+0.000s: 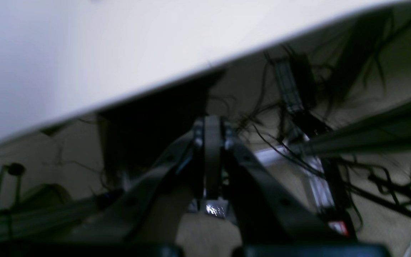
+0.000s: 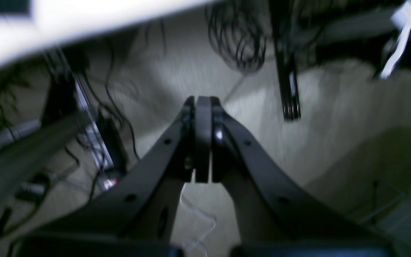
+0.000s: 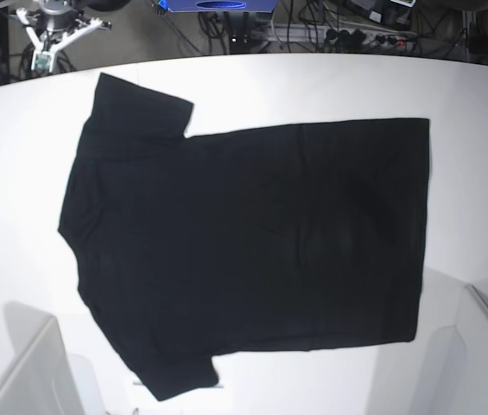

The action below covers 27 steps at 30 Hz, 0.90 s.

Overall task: Fold the T-shirt properly
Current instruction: 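Move both grippers down to the shoulder corners of the black T-shirt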

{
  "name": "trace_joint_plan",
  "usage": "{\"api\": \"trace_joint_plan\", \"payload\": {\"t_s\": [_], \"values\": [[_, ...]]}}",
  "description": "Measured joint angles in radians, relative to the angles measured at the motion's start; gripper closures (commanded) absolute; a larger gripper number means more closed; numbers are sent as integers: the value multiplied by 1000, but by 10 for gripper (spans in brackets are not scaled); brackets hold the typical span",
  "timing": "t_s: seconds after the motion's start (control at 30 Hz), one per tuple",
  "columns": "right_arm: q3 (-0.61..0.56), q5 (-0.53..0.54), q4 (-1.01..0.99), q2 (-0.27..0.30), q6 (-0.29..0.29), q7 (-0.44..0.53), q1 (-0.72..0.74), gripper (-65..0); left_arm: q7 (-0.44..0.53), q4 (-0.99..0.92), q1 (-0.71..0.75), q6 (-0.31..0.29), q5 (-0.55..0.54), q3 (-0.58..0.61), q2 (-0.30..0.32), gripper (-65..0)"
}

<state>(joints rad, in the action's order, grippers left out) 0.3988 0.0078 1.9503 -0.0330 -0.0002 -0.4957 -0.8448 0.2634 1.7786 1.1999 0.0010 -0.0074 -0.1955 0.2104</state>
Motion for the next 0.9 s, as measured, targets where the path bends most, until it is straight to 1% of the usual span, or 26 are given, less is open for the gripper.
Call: {"api": "trace_joint_plan", "payload": {"t_s": [0.03,0.07,0.13,0.23,0.27,0.3,0.33,0.4,0.5,0.57,0.63,0.7,0.73,0.77,0.8,0.87,0.9], "values": [[3,-1,6,0,-1,-1,14,0,-8,23,7,0,-1,-9,0,0],[3,-2,8,0,-2,0,31,0,-8,43,11,-1,-26,-19,0,0],[3,-2,12,-7,-1,-3,65,0,-8,77,11,0,-126,-48,-1,0],[3,0,13,-14,0,-2,120,0,-13,124,5,2,-315,-103,0,0],[3,-1,13,-14,-1,-2,138,0,-11,136,2,3,-362,-120,1,0],[3,1,13,-17,-1,1,155,0,-7,145,-1,3,-384,-136,2,0],[5,9,13,-24,-1,0,170,0,-5,151,-6,3,-391,-148,3,0],[7,67,13,-41,-6,-1,199,0,-9,147,-32,3,-384,-164,2,0],[6,212,13,-41,-2,-3,216,0,-8,143,-62,2,-365,-177,3,0],[6,298,13,-34,-3,-3,216,0,-4,143,-67,3,-368,-180,3,0],[6,364,13,-14,-3,-5,215,0,-13,143,-80,0,-368,-180,0,0],[6,439,12,6,-8,-5,215,-164,-13,142,-100,2,-368,-180,10,0],[7,468,11,15,-7,-8,214,-228,-12,142,-106,2,-368,-180,15,0],[7,502,10,27,-7,-37,214,-275,-10,143,-109,2,-368,-180,18,0],[7,529,10,41,-7,-67,214,-309,-13,143,-115,2,-368,-179,18,0],[7,596,-3,63,-7,-86,219,-329,-28,142,-122,2,-368,-178,16,0],[7,636,-19,75,-7,-98,228,-330,-55,142,-128,-2,-368,-179,16,0]]}}
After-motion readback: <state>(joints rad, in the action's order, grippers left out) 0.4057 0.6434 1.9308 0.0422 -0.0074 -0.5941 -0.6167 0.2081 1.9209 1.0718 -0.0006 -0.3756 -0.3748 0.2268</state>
